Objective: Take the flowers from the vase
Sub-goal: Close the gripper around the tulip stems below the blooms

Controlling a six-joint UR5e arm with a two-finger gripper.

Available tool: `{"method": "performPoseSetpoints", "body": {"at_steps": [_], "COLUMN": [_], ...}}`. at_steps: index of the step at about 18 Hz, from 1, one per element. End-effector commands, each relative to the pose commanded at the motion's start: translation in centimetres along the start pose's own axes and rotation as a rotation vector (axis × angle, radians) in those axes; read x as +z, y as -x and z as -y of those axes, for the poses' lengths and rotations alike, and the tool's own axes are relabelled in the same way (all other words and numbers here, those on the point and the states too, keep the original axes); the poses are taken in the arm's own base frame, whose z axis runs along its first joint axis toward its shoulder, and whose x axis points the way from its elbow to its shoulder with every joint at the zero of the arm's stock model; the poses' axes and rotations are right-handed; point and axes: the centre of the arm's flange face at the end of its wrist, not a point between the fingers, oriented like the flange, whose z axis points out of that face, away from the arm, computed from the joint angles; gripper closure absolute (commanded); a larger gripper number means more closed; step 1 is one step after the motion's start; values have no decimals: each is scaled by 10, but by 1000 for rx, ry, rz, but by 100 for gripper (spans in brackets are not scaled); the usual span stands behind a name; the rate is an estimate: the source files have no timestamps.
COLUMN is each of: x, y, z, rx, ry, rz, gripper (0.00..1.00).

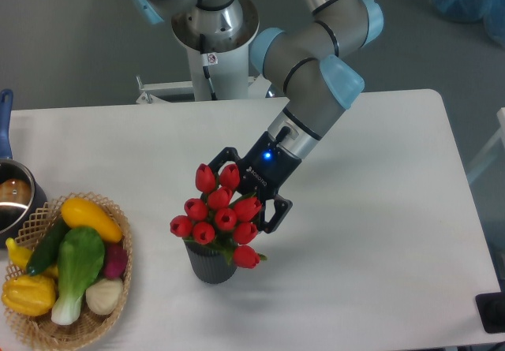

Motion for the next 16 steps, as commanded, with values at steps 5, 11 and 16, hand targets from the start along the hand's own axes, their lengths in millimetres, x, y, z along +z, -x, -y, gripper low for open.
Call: {"method": "performPoseSetpoints", "body": {"at_steps": [5, 11, 16], "x": [4, 6, 6], "y": [3, 3, 5], "z": [-6, -9, -10], "rx": [-2, -11, -11], "ry": [-21, -38, -38], "rz": [-13, -22, -21], "gripper": [0, 19, 40]}}
